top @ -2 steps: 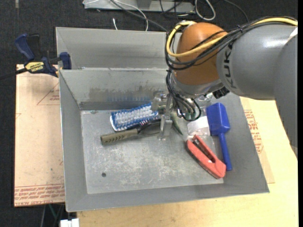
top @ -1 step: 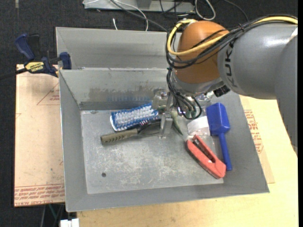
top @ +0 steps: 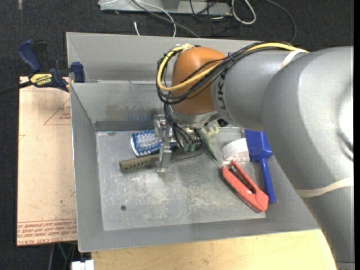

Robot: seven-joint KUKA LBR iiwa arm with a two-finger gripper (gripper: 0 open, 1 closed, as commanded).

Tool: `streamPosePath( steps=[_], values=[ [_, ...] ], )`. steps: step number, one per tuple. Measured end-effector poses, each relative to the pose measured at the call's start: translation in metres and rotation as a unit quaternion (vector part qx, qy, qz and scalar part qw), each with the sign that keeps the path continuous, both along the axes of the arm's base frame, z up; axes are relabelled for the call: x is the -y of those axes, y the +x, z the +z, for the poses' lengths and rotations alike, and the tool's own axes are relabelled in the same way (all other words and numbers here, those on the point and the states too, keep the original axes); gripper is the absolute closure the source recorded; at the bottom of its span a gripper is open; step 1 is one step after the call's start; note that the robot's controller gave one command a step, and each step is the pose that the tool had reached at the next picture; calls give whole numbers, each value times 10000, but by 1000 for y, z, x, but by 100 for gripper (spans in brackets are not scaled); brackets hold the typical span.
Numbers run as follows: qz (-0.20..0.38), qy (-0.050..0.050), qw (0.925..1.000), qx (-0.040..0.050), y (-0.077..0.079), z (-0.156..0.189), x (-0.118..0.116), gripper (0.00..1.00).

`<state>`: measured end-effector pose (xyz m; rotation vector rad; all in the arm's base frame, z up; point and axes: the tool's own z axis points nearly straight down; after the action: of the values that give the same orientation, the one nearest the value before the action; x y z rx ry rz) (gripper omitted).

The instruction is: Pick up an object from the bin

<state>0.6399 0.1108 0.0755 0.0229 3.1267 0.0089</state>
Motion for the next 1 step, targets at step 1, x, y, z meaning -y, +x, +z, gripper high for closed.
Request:
streamPosePath(
  steps=[1],
  values=[
    [-571,-5,9984,3,-3,35,1,0]
  ],
)
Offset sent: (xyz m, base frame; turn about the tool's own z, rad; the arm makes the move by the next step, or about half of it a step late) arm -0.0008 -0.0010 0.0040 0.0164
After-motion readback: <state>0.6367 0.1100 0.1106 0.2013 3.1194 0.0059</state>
